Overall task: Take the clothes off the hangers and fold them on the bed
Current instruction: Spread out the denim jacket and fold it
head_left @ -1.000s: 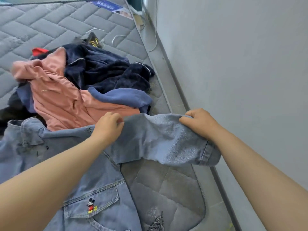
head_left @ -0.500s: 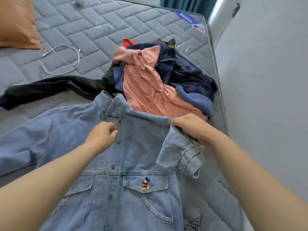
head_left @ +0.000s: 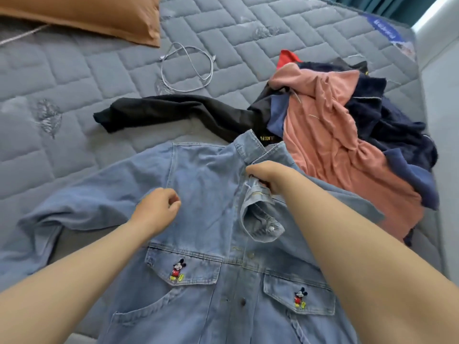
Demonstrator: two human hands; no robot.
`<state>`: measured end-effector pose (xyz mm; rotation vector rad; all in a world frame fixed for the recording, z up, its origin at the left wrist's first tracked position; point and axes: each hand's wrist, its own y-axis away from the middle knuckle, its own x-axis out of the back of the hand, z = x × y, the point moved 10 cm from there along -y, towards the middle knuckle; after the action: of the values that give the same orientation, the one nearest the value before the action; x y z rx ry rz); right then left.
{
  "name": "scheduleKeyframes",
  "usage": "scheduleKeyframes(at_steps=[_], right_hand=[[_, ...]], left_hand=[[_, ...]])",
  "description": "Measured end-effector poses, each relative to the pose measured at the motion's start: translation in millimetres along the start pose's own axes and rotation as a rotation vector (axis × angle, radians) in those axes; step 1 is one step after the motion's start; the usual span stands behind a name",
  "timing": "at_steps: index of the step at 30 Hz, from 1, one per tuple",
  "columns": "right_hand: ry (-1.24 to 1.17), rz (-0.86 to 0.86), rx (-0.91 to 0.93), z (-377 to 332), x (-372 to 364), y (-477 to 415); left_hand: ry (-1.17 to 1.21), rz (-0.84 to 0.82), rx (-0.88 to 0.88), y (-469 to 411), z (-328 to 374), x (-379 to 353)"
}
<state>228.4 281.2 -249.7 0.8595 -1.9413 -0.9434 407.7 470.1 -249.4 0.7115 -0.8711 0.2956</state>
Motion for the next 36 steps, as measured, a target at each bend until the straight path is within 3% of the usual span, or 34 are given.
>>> scheduleKeyframes(at_steps=[5,7,12,15,18,23,28,31,33,36], right_hand=[[-0.513,-0.111,-0.065,2,-42,-35],[-0.534,-0.05,-0.04,9,-41,-45],[-0.438,0.035,0.027,17,-56,-51],[-0.221,0.055,0.087,19,-75,-48],[0.028,0.033,0.151,14,-105,-39],[0.107,0.251,0.341,-38,-121,-14],[0.276,0.004,0.49,-112,-195,-3],[0.395,-0.053,0.566,-151,-235,2],[0.48,-0.09,0.602,-173,-263,6],[0.636,-0.109,0.679,-199,-305,11]], left_hand=[[0.041,-0.028,0.028,-12,-37,-5],[0.062,-0.033,0.028,-17,-44,-7],[0.12,0.002,0.03,-23,-47,-7],[0.204,0.023,0.102,-16,-59,-7],[0.268,0.056,0.21,0,-85,-7],[0.605,0.134,0.543,25,-159,-3],[1.255,0.167,0.892,46,-208,-17],[1.611,0.205,1.075,64,-226,-32],[1.716,0.22,1.108,73,-240,-37],[1.658,0.141,1.0,74,-255,-34]])
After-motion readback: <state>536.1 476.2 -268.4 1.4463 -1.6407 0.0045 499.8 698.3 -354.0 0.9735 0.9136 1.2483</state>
